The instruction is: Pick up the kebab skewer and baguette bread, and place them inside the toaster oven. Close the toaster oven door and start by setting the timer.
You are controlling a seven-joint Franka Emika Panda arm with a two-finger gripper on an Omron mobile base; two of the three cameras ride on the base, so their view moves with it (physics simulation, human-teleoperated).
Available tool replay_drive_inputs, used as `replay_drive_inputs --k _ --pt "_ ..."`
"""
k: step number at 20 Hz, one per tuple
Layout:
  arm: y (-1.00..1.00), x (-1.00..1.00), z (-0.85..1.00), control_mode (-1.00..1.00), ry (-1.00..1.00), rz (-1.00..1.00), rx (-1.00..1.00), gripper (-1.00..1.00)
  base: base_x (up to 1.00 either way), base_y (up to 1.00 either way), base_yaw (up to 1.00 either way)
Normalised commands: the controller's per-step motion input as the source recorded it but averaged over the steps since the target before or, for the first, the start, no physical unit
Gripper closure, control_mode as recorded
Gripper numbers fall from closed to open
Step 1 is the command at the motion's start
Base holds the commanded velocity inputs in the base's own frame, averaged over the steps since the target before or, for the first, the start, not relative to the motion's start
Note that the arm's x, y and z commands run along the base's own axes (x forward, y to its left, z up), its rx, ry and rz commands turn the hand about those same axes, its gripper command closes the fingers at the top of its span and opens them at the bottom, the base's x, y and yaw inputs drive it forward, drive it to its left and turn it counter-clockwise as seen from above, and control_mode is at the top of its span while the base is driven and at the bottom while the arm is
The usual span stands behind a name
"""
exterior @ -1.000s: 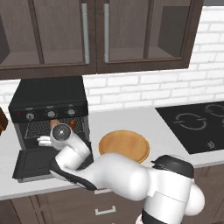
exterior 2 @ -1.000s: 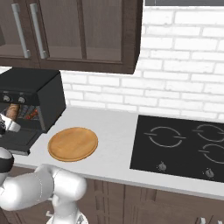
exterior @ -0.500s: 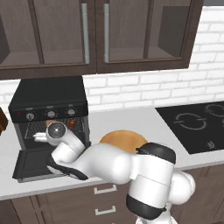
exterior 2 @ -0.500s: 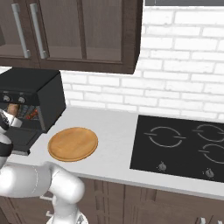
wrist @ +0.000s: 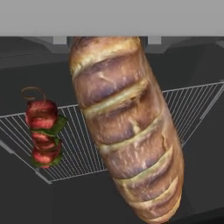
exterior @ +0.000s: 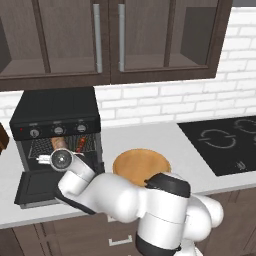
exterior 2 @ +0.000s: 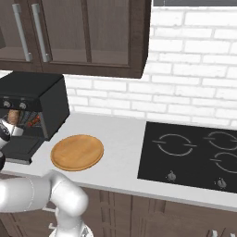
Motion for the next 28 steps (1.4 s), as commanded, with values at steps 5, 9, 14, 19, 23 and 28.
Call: replay_drive_inputs --k 5,9,14,19,23,28 --pt "0.0 0.14 0.28 -1.0 0.0 0.0 0.0 1.0 0.0 0.0 0.0" --pt "0.0 0.11 0.11 -1.0 -0.07 0.0 0.0 1.0 0.0 0.0 0.0" --pt "0.0 0.0 0.54 -1.0 -0.01 0.0 0.0 1.0 0.0 0.0 0.0" --pt "0.0 0.16 0.52 -1.0 0.01 0.0 0.0 1.0 0.0 0.0 0.0" --pt "0.0 0.28 0.44 -1.0 0.0 0.0 0.0 1.0 0.0 0.0 0.0" --pt "0.03 0.36 0.46 -1.0 0.0 0.0 0.0 1.0 0.0 0.0 0.0"
